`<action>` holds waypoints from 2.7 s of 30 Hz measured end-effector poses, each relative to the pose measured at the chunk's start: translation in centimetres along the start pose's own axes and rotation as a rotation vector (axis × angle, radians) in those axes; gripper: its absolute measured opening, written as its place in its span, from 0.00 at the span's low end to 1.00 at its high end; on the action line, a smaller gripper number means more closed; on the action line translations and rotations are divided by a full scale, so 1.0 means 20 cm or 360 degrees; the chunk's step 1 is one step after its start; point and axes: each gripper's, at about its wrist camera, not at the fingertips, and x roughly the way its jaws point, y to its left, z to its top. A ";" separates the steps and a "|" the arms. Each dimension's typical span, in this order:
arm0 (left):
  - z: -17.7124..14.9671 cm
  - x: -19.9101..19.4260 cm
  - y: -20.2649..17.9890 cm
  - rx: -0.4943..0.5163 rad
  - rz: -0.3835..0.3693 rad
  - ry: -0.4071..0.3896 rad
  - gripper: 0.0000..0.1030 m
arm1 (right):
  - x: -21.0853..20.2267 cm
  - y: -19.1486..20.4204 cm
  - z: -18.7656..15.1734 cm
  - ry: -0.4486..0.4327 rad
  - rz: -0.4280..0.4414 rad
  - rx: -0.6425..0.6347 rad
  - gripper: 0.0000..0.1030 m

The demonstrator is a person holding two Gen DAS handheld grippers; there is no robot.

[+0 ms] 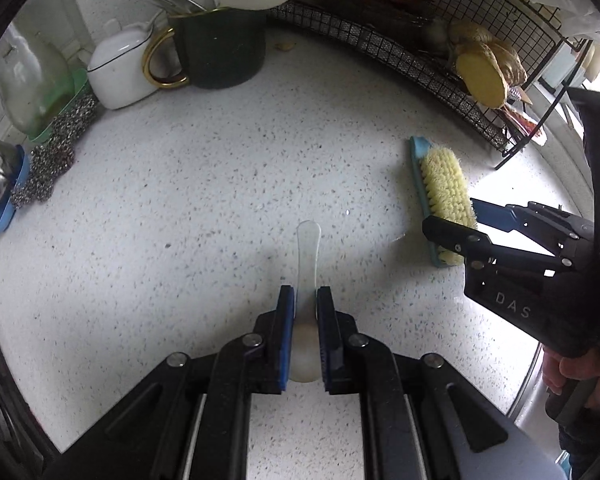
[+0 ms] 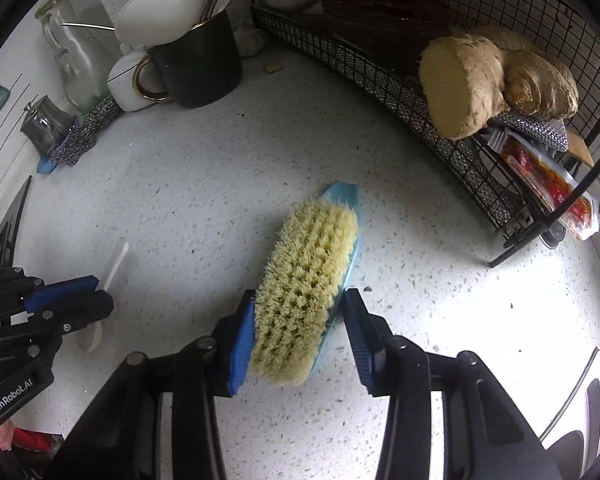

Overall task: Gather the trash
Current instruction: 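Grasp the yellow scrub brush with the right gripper while the left gripper holds the spoon, then lower both grippers with the spoon and brush over the red bin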

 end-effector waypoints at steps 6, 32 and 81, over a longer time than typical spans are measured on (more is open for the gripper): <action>-0.10 -0.10 0.04 -0.0001 0.0057 -0.0031 0.10 | -0.13 0.07 -0.11 -0.0017 0.0036 -0.0016 0.34; -1.07 -0.88 0.04 -0.0042 0.0079 -0.0305 0.10 | -0.90 0.56 -0.83 -0.0253 0.0003 -0.0126 0.33; -2.53 0.19 0.30 -0.0358 -0.0050 0.0199 0.10 | -0.12 1.05 -2.04 0.0114 0.0045 -0.0157 0.33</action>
